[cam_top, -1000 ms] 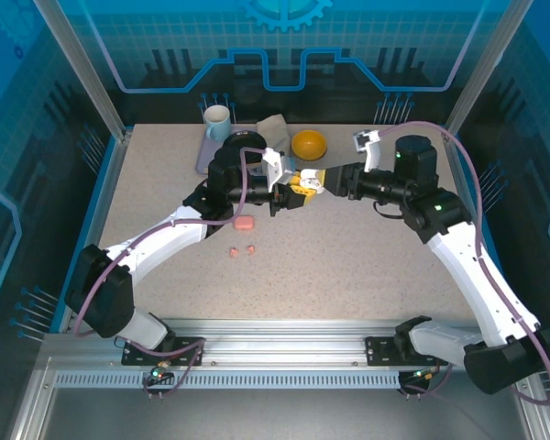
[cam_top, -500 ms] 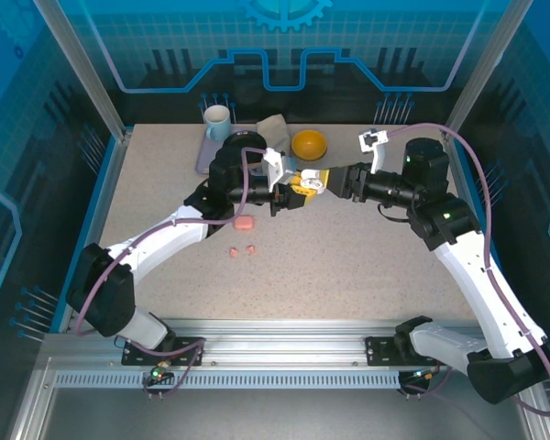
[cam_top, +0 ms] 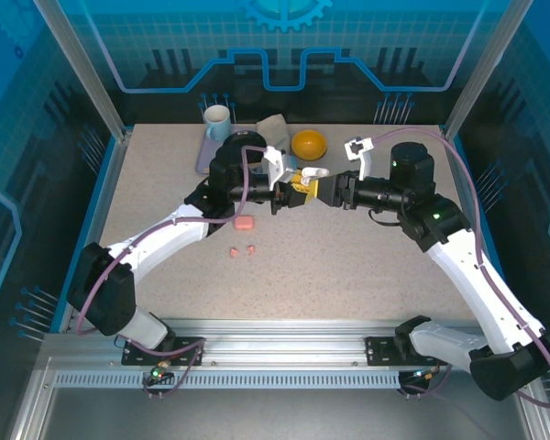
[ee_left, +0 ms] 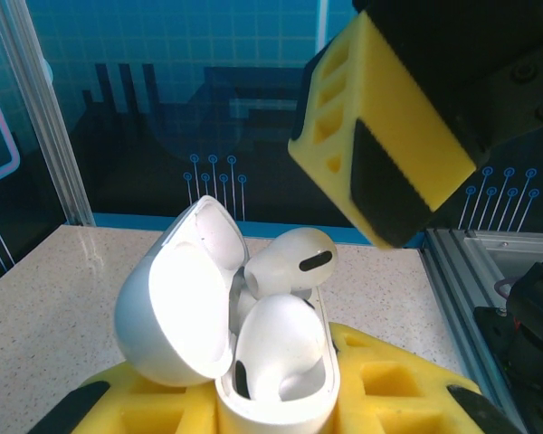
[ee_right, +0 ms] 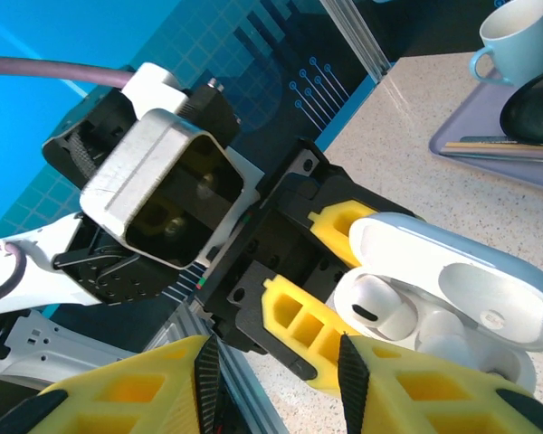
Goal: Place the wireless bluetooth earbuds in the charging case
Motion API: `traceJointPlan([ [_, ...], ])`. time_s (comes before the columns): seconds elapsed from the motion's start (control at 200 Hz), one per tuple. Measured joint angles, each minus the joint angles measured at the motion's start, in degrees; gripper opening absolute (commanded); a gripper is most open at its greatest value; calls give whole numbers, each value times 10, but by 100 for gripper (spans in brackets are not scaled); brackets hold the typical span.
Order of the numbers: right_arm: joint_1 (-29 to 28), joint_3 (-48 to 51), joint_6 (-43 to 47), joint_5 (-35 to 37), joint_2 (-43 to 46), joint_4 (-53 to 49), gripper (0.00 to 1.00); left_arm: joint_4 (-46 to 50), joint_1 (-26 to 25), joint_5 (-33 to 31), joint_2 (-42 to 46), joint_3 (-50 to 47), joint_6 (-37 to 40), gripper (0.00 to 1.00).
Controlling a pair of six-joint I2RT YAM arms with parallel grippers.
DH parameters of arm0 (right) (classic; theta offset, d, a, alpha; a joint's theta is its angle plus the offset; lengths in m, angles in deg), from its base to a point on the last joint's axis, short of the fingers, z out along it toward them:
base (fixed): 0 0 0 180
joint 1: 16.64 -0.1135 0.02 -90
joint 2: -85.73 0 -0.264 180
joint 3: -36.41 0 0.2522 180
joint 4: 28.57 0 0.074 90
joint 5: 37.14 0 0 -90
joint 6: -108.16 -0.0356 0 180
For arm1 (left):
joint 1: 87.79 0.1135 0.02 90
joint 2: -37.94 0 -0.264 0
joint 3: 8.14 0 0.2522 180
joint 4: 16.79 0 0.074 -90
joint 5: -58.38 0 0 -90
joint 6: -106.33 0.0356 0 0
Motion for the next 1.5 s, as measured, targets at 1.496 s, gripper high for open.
traceJointPlan([
  [1.496, 61, -213, 24, 124, -240, -144, 12, -16, 0, -2, -10, -16, 0, 0],
])
